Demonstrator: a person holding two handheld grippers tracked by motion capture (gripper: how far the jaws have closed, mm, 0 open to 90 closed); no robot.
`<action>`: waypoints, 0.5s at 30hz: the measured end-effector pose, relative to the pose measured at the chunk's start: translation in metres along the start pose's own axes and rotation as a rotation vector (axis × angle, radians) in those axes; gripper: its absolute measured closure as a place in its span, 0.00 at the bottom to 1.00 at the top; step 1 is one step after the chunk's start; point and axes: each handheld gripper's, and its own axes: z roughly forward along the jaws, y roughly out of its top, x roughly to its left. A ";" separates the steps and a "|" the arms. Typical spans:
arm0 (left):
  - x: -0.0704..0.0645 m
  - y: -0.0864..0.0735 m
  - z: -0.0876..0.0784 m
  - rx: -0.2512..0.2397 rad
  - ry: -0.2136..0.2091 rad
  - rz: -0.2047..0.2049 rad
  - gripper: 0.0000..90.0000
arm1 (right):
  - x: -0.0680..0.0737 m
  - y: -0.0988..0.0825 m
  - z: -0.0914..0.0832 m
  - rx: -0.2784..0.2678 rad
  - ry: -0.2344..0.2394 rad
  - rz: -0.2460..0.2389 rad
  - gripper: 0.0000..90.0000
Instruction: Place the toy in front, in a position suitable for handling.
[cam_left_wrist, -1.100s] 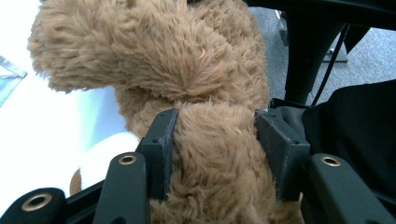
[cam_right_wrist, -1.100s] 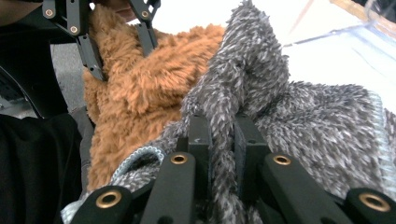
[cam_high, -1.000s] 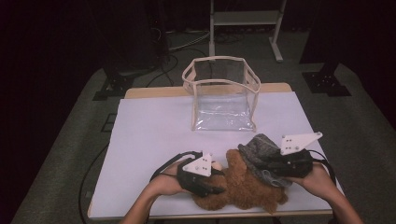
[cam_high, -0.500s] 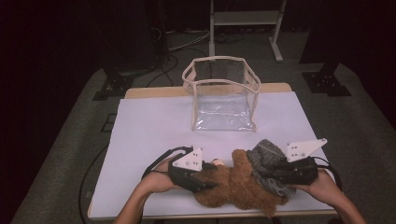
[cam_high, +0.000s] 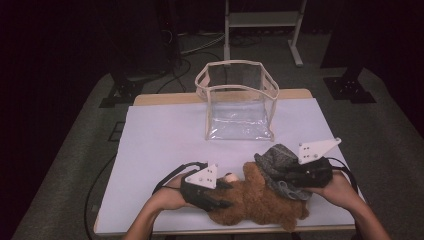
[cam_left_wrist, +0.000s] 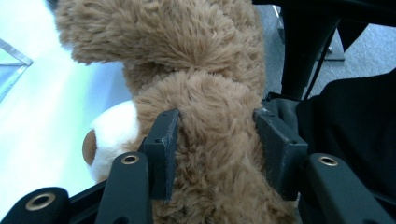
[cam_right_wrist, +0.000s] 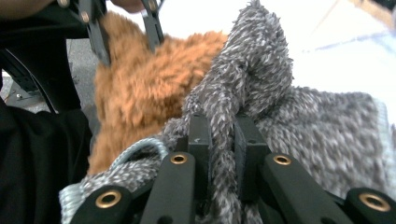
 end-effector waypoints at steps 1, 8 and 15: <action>0.000 0.001 0.000 -0.001 0.004 0.001 0.58 | -0.002 -0.005 -0.002 0.000 -0.005 0.013 0.88; 0.001 0.005 0.003 0.017 0.007 0.009 0.57 | 0.001 0.016 -0.013 -0.075 -0.005 -0.012 0.87; 0.002 0.006 0.005 0.023 -0.012 0.014 0.56 | 0.006 0.053 0.018 -0.055 0.060 -0.094 0.87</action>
